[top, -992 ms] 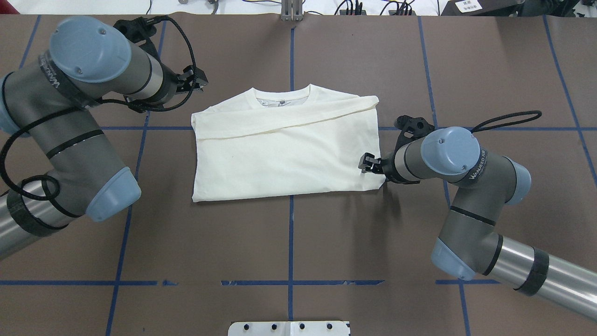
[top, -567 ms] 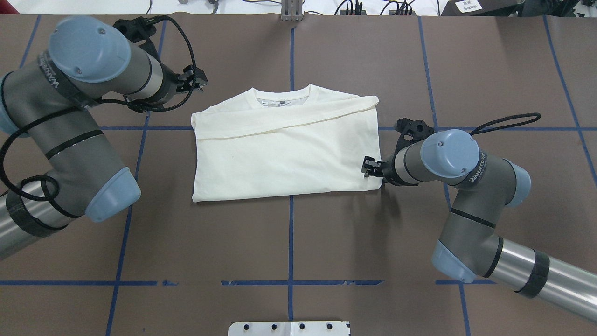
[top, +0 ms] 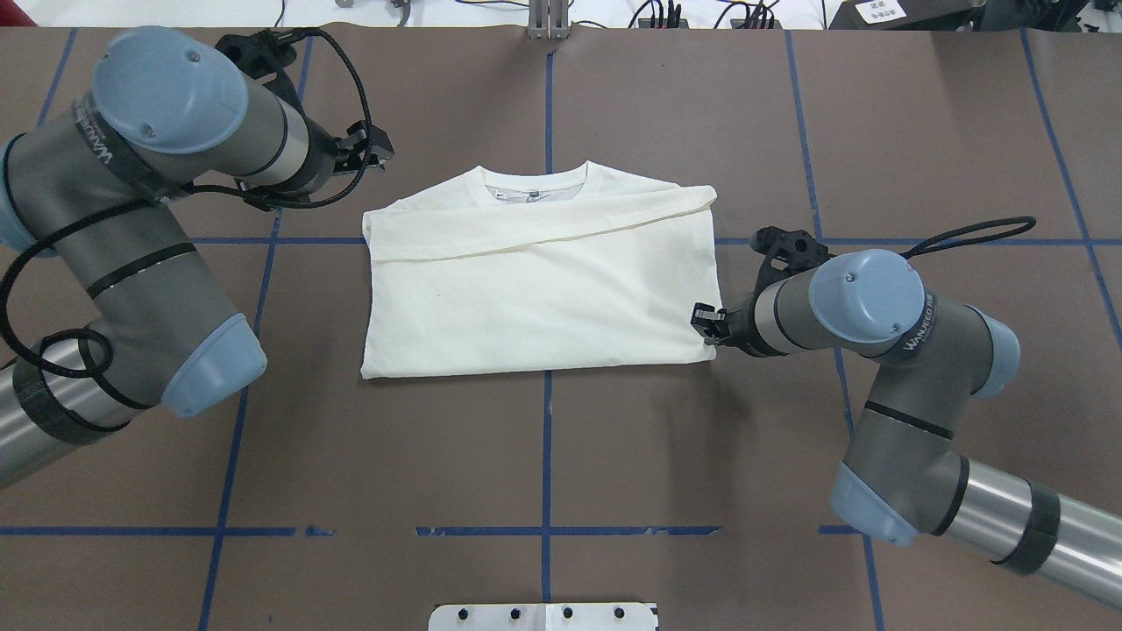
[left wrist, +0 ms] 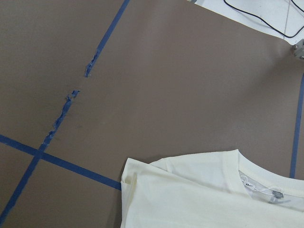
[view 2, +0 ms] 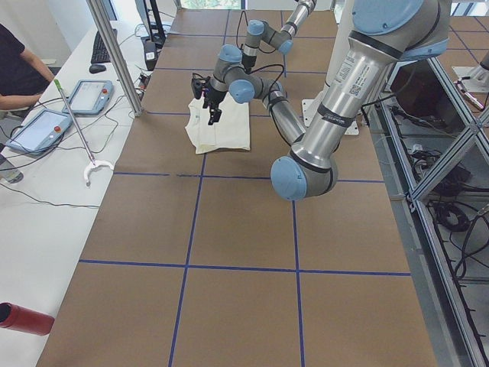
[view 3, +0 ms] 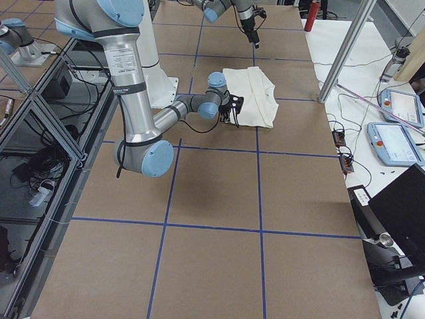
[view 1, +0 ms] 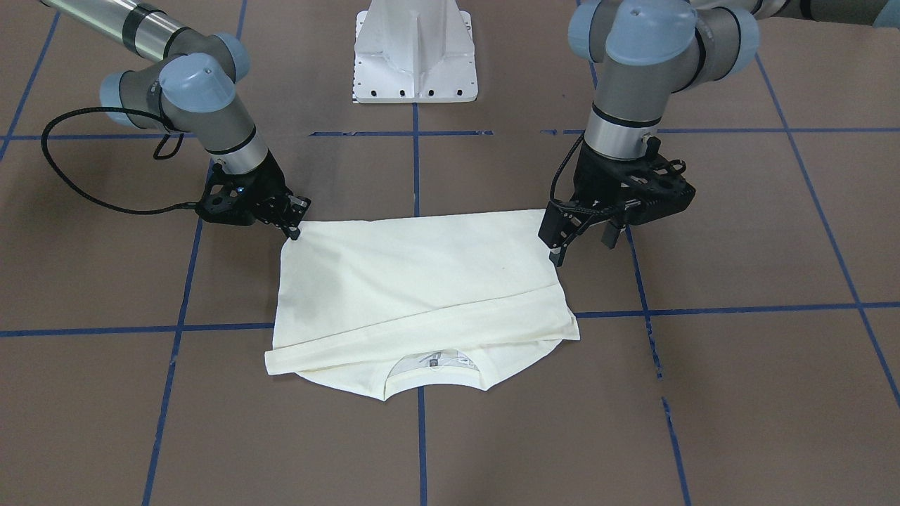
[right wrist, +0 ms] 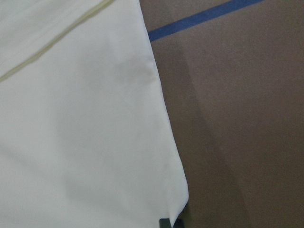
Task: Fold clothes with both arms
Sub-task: 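Drag the folded shirt toward the robot with the right gripper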
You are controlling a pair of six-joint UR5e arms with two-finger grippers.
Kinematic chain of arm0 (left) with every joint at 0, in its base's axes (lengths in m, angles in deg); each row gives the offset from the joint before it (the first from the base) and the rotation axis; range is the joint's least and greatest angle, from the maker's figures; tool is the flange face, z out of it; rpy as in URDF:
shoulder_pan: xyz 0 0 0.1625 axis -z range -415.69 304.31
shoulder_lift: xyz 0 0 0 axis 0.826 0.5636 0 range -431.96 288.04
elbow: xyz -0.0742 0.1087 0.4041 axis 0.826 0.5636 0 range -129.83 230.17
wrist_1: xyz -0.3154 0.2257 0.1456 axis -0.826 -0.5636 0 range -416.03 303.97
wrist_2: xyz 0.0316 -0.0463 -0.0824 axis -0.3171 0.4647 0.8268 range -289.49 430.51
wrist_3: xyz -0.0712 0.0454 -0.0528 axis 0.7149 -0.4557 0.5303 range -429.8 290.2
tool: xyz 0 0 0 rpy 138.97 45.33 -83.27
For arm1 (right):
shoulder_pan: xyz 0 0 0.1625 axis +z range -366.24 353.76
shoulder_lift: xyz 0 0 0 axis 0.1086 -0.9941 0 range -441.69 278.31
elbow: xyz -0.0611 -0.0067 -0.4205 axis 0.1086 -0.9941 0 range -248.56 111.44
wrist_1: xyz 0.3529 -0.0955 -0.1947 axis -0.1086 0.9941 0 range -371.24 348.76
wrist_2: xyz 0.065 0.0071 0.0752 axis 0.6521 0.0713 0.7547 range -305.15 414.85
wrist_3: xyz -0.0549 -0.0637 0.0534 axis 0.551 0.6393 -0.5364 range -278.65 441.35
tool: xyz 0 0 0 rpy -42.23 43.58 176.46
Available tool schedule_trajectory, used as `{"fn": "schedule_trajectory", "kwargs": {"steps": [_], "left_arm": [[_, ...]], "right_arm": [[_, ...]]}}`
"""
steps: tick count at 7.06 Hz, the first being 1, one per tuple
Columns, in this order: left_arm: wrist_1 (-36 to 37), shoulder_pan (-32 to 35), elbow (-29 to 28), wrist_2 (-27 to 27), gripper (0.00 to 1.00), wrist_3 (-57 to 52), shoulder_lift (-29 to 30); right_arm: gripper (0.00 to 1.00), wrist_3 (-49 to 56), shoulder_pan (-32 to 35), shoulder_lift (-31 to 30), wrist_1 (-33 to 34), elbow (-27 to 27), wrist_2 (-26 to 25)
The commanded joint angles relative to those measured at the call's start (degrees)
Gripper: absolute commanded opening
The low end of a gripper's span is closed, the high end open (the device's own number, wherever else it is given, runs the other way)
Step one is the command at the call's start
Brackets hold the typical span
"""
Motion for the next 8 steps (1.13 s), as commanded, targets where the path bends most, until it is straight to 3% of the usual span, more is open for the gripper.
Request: {"fn": "schedule_trajectory", "kwargs": {"steps": [1, 2, 6, 7, 8], "left_arm": [[0.1, 0.0, 0.3, 0.0, 0.99, 0.1, 0.2], [0.3, -0.1, 0.4, 0.0, 0.99, 0.3, 0.3], [0.2, -1.8, 0.7, -0.2, 0.99, 2.0, 0.3], [0.1, -2.9, 0.8, -0.2, 0.99, 3.4, 0.4], [0.1, -3.9, 1.0, -0.1, 0.99, 3.9, 0.4]], "right_arm": [[0.0, -0.1, -4.5, -12.8, 0.0, 14.0, 0.1], [0.0, -3.8, -9.6, -18.0, -0.2, 19.3, -0.1], [0.0, -12.8, -30.8, -23.5, -0.2, 25.1, -1.4], [0.18, -12.9, -32.2, -24.8, -0.3, 25.7, -1.6], [0.99, -13.1, -32.0, -24.9, -0.4, 26.7, -2.8]]}}
